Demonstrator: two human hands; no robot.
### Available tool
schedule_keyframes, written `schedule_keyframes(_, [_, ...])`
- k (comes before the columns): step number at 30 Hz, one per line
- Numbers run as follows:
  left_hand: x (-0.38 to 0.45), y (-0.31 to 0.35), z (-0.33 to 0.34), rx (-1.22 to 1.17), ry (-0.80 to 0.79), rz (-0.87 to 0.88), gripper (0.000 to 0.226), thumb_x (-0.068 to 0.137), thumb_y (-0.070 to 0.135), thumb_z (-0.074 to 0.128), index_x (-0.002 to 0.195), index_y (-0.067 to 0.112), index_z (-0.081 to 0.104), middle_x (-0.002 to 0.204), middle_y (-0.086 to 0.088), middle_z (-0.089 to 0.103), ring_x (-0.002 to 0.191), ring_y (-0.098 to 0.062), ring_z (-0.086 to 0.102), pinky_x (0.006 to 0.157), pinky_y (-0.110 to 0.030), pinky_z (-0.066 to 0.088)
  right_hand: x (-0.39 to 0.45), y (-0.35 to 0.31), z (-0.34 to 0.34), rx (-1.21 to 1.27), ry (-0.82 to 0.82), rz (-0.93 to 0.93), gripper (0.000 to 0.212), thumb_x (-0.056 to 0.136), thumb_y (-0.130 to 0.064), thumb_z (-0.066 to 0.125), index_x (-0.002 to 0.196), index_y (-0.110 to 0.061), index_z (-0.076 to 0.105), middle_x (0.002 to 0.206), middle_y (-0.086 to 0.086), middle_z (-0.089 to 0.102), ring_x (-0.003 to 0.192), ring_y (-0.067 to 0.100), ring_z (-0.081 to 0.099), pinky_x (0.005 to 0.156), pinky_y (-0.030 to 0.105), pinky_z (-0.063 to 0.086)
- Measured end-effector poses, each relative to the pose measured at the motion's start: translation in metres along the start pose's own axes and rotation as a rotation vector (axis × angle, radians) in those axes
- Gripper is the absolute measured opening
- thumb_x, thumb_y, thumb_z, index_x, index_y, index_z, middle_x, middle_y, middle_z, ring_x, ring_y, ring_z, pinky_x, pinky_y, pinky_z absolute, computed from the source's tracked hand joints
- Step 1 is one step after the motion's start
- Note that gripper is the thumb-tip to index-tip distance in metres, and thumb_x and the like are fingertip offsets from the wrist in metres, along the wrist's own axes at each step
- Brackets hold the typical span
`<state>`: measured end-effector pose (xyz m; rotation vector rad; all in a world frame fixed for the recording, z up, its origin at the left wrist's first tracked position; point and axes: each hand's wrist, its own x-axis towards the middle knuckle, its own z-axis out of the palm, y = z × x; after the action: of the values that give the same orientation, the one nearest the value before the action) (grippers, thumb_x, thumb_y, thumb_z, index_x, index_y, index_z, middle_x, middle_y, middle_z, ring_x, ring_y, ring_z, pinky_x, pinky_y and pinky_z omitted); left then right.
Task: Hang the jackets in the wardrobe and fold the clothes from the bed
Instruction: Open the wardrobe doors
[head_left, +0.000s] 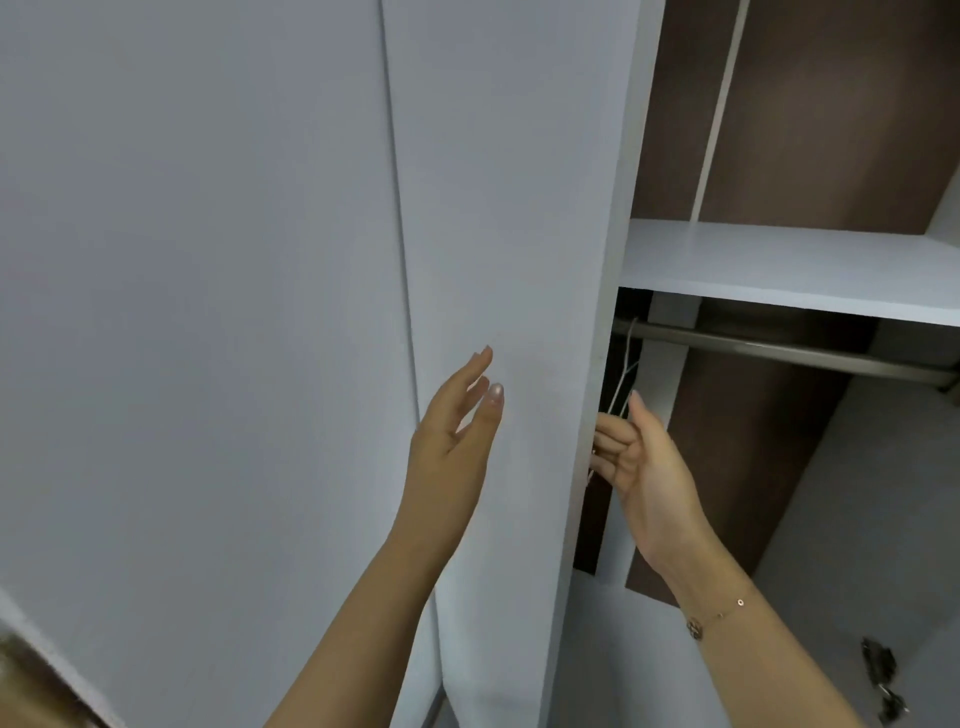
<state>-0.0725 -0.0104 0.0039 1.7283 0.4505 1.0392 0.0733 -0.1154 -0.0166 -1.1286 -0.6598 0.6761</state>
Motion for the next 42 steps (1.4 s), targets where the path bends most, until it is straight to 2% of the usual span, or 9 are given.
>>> schedule_keyframes(4, [-0.004,0.01,-0.019,0.001,0.035,0.021,0.04,0.094,0.05,0.048,0.135,0.053,0.046,0.128,0.043,0.044,0.125,0.011,0.045,0.106,-0.024,0.042,-0.018,0.011,0.035,-0.071,-0.111,-0.004,0.049,0.084,-0.061,0.044,0.102,-0.03,0.078,0.114,-0.002,0.073,0.108,0.011,0.067,0.109,0.043,0.04])
schedule_keyframes(9, [-0.014,0.016,-0.051,-0.002,0.129,0.068,0.044,0.094,0.055,0.043,0.135,0.041,0.053,0.135,0.021,0.056,0.126,-0.001,0.052,0.106,-0.037,0.046,-0.021,0.032,0.078,-0.182,-0.325,-0.014,0.044,0.086,-0.062,0.043,0.113,-0.042,0.071,0.125,-0.018,0.066,0.113,0.002,0.063,0.115,0.049,0.031])
schedule_keyframes(13, [-0.025,0.014,-0.081,-0.085,0.222,0.102,0.04,0.099,0.054,0.036,0.117,0.037,0.066,0.118,0.009,0.069,0.112,-0.009,0.064,0.09,-0.024,0.053,-0.011,0.056,0.119,-0.199,-0.465,-0.118,0.036,0.091,-0.045,0.053,0.127,-0.05,0.053,0.141,-0.032,0.045,0.132,-0.012,0.039,0.102,0.006,0.036])
schedule_keyframes(15, [-0.028,0.011,-0.093,-0.092,0.313,0.115,0.044,0.097,0.059,0.036,0.109,0.033,0.07,0.112,0.006,0.072,0.107,-0.011,0.067,0.085,-0.019,0.052,-0.004,0.071,0.137,-0.219,-0.508,-0.148,0.043,0.093,-0.037,0.057,0.131,-0.053,0.044,0.15,-0.032,0.032,0.134,-0.018,0.028,0.099,0.0,0.031])
schedule_keyframes(19, [-0.026,-0.001,-0.121,-0.025,0.506,0.132,0.034,0.103,0.041,0.04,0.097,0.02,0.066,0.095,0.007,0.069,0.091,-0.008,0.064,0.08,-0.021,0.051,0.008,0.099,0.177,-0.244,-0.532,-0.212,0.058,0.092,-0.032,0.063,0.137,-0.053,0.035,0.156,-0.031,0.015,0.141,-0.013,0.019,0.116,0.019,0.027])
schedule_keyframes(26, [-0.003,-0.01,-0.172,0.037,0.699,0.073,0.033,0.104,0.035,0.041,0.087,0.015,0.06,0.085,0.004,0.059,0.081,-0.009,0.053,0.076,-0.026,0.046,0.022,0.122,0.233,-0.265,-0.517,-0.277,0.063,0.093,-0.027,0.064,0.139,-0.054,0.031,0.16,-0.025,0.004,0.145,-0.008,0.009,0.121,0.03,0.021])
schedule_keyframes(32, [-0.007,-0.017,-0.167,0.2,0.782,0.103,0.026,0.104,0.029,0.043,0.088,0.018,0.061,0.076,0.019,0.06,0.071,0.005,0.053,0.065,-0.007,0.041,0.023,0.13,0.229,-0.282,-0.493,-0.331,0.062,0.095,-0.026,0.062,0.143,-0.052,0.032,0.161,-0.025,0.005,0.146,-0.007,0.008,0.119,0.019,0.018])
schedule_keyframes(36, [-0.022,-0.022,-0.159,0.226,0.913,0.116,0.02,0.101,0.021,0.051,0.113,0.023,0.067,0.105,0.021,0.069,0.099,0.006,0.063,0.078,-0.005,0.044,0.031,0.117,0.216,-0.256,-0.549,-0.265,0.05,0.096,-0.022,0.061,0.137,-0.043,0.044,0.159,-0.02,0.019,0.141,-0.013,0.019,0.112,0.008,0.022])
schedule_keyframes(42, [-0.065,-0.042,-0.164,0.334,0.892,0.17,0.022,0.099,0.029,0.054,0.115,0.044,0.06,0.116,0.023,0.061,0.112,-0.003,0.059,0.089,-0.012,0.046,0.024,0.101,0.195,-0.252,-0.511,-0.176,0.037,0.095,-0.019,0.062,0.124,-0.041,0.056,0.132,-0.02,0.058,0.125,-0.006,0.051,0.107,0.016,0.038])
